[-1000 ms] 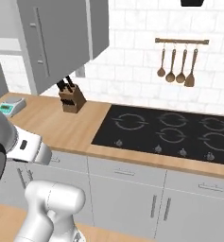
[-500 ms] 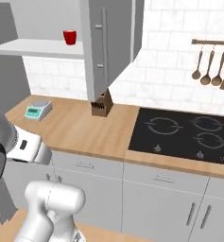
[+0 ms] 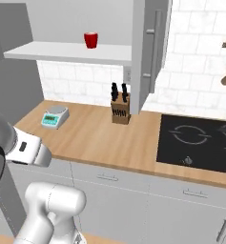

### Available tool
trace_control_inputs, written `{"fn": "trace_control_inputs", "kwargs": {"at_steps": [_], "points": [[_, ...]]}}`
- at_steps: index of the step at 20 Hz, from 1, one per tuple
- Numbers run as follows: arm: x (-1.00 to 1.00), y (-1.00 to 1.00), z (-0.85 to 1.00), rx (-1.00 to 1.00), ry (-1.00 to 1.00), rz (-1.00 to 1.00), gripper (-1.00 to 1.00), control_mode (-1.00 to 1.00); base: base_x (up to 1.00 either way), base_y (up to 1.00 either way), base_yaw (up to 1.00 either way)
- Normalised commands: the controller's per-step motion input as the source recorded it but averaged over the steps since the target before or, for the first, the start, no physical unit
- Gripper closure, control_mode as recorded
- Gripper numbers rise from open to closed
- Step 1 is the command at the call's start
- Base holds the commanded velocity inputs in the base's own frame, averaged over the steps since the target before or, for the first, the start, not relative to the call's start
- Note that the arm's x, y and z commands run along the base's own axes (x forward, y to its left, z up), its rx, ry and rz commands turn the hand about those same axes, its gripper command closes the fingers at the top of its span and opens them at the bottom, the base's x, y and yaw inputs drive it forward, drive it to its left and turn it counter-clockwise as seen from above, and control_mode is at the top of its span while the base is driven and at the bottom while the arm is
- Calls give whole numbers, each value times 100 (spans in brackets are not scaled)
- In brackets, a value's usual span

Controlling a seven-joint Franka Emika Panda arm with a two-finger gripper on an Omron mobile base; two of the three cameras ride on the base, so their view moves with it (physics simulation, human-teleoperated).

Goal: Gather all objects into one cabinet and sort the glasses and bowls to opposite sides.

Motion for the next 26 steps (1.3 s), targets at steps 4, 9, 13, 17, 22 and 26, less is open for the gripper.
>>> {"fn": "trace_control_inputs", "kwargs": {"at_steps": [4,9,13,17,22,26], "points": [[0,0,0,0,0,0,-100,100,47,53,0],[0,0,0,0,0,0,-100,100,31,24,0],[0,0,0,0,0,0,-100,100,40,10,0],[0,0,0,0,0,0,-100,100,57,14,0],[0,0,0,0,0,0,-100,100,44,22,0],[0,0,0,0,0,0,-100,100,23,25,0]]}}
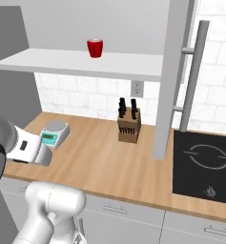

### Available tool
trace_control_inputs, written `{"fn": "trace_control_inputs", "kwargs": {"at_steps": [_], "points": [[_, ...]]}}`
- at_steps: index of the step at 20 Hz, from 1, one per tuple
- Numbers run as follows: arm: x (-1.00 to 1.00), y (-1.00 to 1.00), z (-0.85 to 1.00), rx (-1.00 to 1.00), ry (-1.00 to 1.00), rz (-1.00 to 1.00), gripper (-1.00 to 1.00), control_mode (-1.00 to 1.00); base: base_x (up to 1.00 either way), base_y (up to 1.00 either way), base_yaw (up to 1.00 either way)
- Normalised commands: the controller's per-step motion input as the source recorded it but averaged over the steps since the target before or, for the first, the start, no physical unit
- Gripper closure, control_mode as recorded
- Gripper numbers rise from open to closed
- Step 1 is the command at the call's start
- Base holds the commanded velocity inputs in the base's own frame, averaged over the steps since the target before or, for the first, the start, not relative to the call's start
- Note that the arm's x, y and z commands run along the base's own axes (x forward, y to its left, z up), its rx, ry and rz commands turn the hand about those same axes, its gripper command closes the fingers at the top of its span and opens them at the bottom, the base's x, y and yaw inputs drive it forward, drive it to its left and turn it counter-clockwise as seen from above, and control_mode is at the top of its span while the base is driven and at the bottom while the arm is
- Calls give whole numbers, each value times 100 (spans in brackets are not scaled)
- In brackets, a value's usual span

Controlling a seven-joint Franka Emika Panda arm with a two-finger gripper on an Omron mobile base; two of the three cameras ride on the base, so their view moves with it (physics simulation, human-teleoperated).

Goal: Gather all objects into one cabinet and sort the glasses and bowls to opposite sides.

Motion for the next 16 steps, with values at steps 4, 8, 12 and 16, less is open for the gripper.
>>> {"fn": "trace_control_inputs", "kwargs": {"at_steps": [4,8,12,16], "points": [[0,0,0,0,0,0,-100,100,11,20,0],[0,0,0,0,0,0,-100,100,3,15,0],[0,0,0,0,0,0,-100,100,16,11,0],[0,0,0,0,0,0,-100,100,38,10,0]]}}
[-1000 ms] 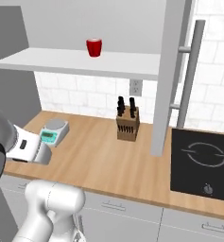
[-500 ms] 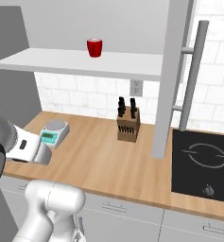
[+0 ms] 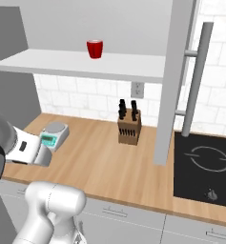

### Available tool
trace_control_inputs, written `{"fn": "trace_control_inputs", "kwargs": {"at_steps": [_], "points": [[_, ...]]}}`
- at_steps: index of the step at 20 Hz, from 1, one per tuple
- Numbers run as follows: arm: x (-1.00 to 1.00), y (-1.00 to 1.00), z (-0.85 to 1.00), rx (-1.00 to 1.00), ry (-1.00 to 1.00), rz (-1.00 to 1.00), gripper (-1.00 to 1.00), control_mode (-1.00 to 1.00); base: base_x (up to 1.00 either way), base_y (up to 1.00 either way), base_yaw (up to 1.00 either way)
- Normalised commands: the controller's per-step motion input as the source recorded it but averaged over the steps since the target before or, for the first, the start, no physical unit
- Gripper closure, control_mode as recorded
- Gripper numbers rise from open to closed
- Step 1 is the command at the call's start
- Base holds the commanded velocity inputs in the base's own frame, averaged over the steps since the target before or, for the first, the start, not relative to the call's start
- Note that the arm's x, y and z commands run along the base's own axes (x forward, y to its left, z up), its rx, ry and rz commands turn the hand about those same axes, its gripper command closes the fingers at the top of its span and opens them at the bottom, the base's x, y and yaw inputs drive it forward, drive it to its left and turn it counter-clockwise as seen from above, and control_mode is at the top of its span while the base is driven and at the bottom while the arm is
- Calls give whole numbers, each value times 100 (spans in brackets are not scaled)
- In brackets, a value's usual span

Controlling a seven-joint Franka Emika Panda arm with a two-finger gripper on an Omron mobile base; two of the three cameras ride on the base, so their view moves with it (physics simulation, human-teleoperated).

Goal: Gather all objects into one cabinet and sort the glasses and bowls to opposite sides.

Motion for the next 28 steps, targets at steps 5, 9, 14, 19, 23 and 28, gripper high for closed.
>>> {"fn": "trace_control_inputs", "kwargs": {"at_steps": [5,9,14,19,23,28], "points": [[0,0,0,0,0,0,-100,100,11,2,0],[0,0,0,0,0,0,-100,-100,0,0,0],[-5,0,14,0,-15,0,-100,-100,0,0,0],[5,0,77,-9,-32,0,-100,-100,0,0,0],[16,0,89,-14,-29,0,-100,-100,0,0,0],[14,0,0,0,-1,-3,-100,-100,0,0,0]]}}
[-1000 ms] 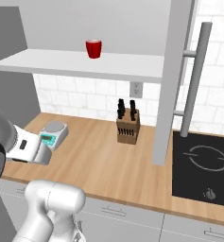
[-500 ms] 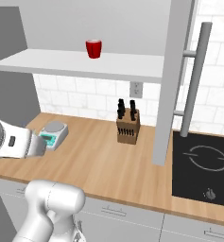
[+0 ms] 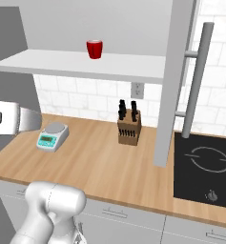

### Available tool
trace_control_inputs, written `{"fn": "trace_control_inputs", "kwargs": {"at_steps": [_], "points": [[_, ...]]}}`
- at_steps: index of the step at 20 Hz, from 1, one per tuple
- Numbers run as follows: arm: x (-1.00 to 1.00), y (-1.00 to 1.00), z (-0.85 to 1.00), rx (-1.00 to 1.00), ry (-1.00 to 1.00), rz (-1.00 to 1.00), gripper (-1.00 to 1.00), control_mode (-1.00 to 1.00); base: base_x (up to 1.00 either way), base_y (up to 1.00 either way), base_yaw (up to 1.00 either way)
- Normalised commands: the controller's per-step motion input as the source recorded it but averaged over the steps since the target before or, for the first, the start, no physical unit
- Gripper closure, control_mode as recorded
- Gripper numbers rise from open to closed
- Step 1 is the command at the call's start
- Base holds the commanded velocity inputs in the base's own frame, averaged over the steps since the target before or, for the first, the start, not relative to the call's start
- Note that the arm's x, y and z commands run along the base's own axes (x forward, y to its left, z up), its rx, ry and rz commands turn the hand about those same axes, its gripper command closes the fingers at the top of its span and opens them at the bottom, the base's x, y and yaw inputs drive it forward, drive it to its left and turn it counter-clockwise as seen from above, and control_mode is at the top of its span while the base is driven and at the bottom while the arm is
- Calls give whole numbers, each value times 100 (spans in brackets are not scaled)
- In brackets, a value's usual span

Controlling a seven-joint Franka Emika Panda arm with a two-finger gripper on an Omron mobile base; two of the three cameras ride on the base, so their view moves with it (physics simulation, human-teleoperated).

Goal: Gather all objects into one cabinet and sort the glasses and bowls to opposite sides.

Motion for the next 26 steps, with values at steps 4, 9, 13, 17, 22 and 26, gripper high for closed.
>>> {"fn": "trace_control_inputs", "kwargs": {"at_steps": [4,9,13,17,22,26], "points": [[16,-12,23,7,1,3,-100,-100,0,0,0],[19,-18,50,12,0,4,-100,-100,0,0,0],[39,-4,63,1,-1,1,-100,-100,0,0,0],[60,0,40,0,-2,0,-100,-100,0,0,0],[13,5,-5,0,0,2,-100,-100,0,0,0],[14,-3,-5,0,-14,2,-100,-100,0,0,0]]}}
